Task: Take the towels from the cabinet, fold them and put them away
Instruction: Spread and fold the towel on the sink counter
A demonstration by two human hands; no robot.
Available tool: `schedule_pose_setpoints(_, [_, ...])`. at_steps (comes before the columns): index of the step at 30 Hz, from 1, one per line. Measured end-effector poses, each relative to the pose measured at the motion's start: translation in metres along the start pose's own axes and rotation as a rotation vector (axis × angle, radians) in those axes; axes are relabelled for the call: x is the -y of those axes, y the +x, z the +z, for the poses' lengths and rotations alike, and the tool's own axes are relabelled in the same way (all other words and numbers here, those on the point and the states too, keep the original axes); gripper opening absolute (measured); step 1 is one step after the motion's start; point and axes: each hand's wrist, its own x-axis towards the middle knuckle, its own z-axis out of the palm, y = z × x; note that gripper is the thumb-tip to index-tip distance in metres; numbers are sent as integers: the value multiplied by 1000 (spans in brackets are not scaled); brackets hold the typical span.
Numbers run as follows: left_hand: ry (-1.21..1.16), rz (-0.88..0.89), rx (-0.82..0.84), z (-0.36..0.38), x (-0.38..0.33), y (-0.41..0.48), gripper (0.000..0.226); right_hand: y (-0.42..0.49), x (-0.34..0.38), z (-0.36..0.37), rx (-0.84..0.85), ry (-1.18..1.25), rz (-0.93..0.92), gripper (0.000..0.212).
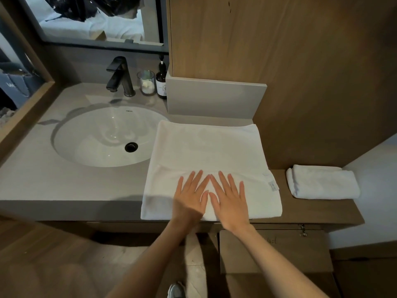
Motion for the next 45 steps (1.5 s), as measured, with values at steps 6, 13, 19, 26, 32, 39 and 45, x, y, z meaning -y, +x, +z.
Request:
schedule_pose_setpoints(6, [0, -69, 31, -21, 35, -3, 52, -2, -33, -10, 55, -49, -9, 62])
schedule_pose_setpoints(13, [95, -76, -1, -38, 63, -20, 55, -16, -85, -19, 66, -65, 75, 66])
schedule_pose_setpoints(19, [88, 5, 42, -44, 69, -28, 72, -18, -96, -30, 156, -62, 57, 66])
schedule_pose_setpoints(26, [169, 157, 151, -47, 81, -47, 96, -31, -79, -45, 314, -54, -46, 82])
schedule_pose_setpoints(32, [186, 104, 209, -52, 83, -46, 115, -33, -81, -45, 228, -252, -77, 112])
schedule_pose_setpoints(39, [115, 96, 340, -84, 84, -49, 90, -44, -101, -61, 191, -129, -89, 85])
schedule_pose_setpoints(45, [-62, -52, 348, -115, 79, -58, 62, -58, -115, -74, -35, 210, 35, 28])
